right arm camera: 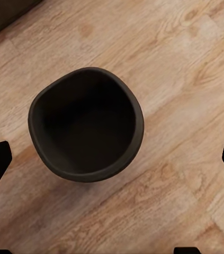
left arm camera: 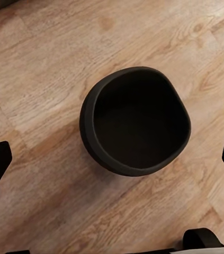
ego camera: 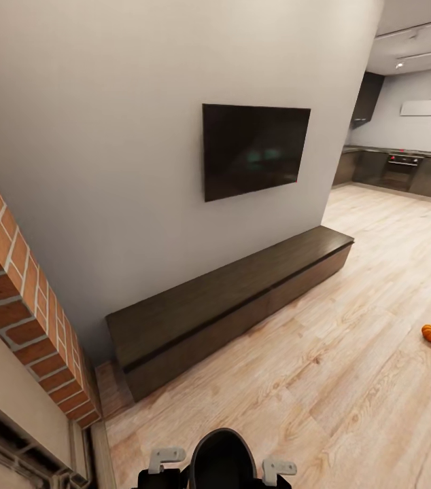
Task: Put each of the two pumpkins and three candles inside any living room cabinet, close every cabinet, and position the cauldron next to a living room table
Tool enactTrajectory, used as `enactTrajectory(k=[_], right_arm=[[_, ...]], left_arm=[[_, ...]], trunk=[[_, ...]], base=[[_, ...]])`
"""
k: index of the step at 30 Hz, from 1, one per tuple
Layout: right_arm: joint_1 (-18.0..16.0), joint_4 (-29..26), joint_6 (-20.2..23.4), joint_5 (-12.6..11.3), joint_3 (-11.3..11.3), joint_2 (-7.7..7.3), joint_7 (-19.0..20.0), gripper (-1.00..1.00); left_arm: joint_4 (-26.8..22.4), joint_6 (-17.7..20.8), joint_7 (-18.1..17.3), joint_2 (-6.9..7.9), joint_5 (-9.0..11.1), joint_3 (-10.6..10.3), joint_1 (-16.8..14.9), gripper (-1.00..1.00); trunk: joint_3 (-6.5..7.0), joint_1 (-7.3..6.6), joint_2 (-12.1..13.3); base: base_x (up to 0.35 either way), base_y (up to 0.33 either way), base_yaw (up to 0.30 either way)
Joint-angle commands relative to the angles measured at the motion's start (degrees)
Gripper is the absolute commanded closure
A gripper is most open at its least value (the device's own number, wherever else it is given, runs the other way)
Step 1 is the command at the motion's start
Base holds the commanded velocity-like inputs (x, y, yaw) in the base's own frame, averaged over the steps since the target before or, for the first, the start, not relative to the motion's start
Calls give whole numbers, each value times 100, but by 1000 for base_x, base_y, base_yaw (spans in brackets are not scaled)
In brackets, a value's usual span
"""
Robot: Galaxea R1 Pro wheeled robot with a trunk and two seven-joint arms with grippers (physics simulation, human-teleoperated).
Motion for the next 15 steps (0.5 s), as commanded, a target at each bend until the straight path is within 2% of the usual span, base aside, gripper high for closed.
enactTrajectory(k=[1,15], right_arm=[[-5,4,-28,-61,44,-5,-42,-100],[-5,13,-28,-69,44,-6,-42,-100]], left_arm=[[-9,30,1,2,56,-11,-1,-100],[-9,28,2,2,56,-20,-1,-100]], trunk=[[-24,23,-46],[-276,330,-607]], base=[[0,0,0],[0,0,0]])
